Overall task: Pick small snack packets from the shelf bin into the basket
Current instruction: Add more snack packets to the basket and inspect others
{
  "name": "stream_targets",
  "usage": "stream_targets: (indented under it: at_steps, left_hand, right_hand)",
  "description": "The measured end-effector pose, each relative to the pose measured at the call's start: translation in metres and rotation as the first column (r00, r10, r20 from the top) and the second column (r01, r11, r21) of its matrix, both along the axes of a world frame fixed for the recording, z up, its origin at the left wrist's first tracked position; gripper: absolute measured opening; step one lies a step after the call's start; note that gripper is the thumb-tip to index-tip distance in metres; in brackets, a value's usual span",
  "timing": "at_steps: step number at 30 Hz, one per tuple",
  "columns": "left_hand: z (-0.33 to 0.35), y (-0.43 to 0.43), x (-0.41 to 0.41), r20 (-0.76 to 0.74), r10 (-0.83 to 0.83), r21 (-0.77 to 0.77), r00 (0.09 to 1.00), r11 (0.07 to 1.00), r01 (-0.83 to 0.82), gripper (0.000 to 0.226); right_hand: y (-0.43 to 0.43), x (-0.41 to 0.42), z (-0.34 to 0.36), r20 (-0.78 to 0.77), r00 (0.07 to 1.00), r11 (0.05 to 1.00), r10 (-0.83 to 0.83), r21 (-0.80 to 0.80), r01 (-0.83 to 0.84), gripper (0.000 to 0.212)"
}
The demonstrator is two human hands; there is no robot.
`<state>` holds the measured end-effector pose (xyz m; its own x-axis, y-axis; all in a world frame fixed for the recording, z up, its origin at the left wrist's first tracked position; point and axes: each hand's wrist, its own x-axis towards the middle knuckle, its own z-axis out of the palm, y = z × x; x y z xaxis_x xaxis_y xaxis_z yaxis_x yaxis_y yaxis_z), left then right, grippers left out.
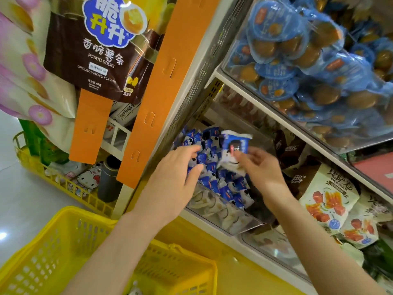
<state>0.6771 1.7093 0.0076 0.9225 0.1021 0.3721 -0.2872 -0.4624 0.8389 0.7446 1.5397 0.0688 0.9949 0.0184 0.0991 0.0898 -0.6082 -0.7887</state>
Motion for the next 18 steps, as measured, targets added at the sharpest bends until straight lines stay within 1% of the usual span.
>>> stream_targets:
  at_steps: [2, 4, 6, 8, 9, 11, 14, 18]
  left_hand:
    - [-0.004, 0.004, 0.005, 0.007, -0.008, 0.212, 1.000, 0.977, 0.007, 0.041]
    - [-0.010, 0.006, 0.009, 0.017, -0.031, 0.391, 0.999, 0.920, 0.021, 0.037]
    - [-0.017, 0.008, 0.010, 0.038, -0.064, 0.483, 0.997, 0.875, 0.038, 0.046]
    - [-0.022, 0.007, 0.010, 0.047, -0.086, 0.499, 0.995, 0.865, 0.051, 0.052]
    - [-0.025, 0.008, 0.011, 0.065, -0.091, 0.501, 0.994, 0.864, 0.046, 0.050]
    - [-0.030, 0.009, 0.015, 0.118, -0.089, 0.508, 0.989, 0.861, 0.017, 0.047]
    - [-0.036, 0.009, 0.020, 0.189, -0.078, 0.486, 0.979, 0.874, -0.024, 0.044]
    - [-0.039, 0.007, 0.021, 0.224, -0.078, 0.466, 0.971, 0.884, -0.037, 0.041]
  right_hand:
    - [-0.012, 0.033, 0.001, 0.105, 0.984, 0.967, -0.147, -0.194, 0.165, 0.024]
    - [-0.019, 0.068, -0.003, 0.137, 0.969, 0.899, -0.207, -0.365, 0.244, 0.032]
    - [-0.023, 0.096, -0.008, 0.161, 0.956, 0.848, -0.245, -0.442, 0.292, 0.033]
    - [-0.026, 0.112, -0.014, 0.185, 0.926, 0.785, -0.328, -0.493, 0.376, 0.037]
    - [-0.027, 0.117, -0.017, 0.197, 0.913, 0.744, -0.358, -0.531, 0.406, 0.038]
    - [-0.030, 0.125, -0.027, 0.227, 0.900, 0.678, -0.372, -0.595, 0.430, 0.035]
    - [-0.031, 0.135, -0.043, 0.215, 0.889, 0.684, -0.404, -0.575, 0.450, 0.029]
    - [-0.030, 0.140, -0.053, 0.137, 0.900, 0.710, -0.413, -0.571, 0.412, 0.031]
